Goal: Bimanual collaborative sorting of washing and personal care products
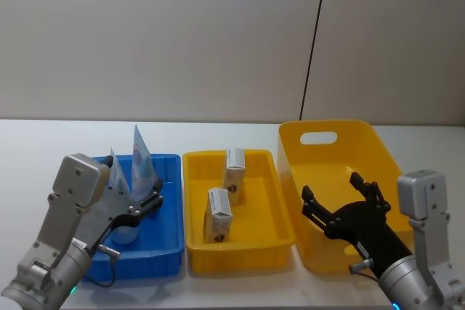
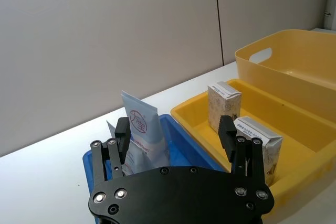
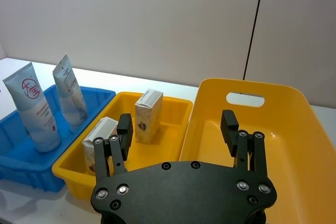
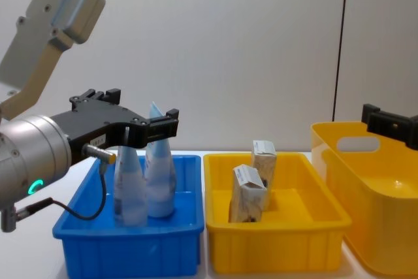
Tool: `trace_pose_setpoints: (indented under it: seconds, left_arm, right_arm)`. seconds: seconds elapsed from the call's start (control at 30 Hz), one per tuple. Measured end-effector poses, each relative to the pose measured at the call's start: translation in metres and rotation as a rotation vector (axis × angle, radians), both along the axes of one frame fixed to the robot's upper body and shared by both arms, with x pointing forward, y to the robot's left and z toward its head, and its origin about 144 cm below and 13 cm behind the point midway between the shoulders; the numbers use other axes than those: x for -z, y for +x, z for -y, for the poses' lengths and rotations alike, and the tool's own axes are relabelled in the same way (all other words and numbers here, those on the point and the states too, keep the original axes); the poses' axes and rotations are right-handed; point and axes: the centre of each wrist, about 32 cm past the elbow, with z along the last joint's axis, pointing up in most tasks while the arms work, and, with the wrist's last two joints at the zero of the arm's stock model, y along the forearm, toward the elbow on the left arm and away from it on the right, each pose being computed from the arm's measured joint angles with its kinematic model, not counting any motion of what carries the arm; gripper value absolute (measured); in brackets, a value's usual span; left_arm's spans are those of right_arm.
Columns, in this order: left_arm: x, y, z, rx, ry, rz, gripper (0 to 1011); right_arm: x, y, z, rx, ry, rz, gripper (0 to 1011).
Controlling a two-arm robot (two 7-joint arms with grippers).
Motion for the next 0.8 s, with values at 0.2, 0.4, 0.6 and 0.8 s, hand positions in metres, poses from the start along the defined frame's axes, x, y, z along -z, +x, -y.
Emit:
trace_pose_setpoints:
  seconds: [0.2,0.4,0.6,0.8]
  left_arm:
    - [0.0000,0.0000,0.0000,0.000,0.000,0.000,1001]
    - [0.0000,0.0000,0.0000,0.000,0.000,0.000,1001]
    - [0.0000,0.0000,0.0000,0.000,0.000,0.000,1001]
    - [0.0000,0.0000,0.0000,0.000,0.000,0.000,1001]
  right_arm:
    - [0.0000,0.0000,0.0000,0.000,0.000,0.000,1004]
    - [0.0000,0.0000,0.0000,0.000,0.000,0.000,1004]
    - [-0.0001,0.0001,0.0000,-0.001,0.000,0.000,1003]
    - [-0.0033,0.0098,-0.0006,-0.020,-0.009,0.000,1004]
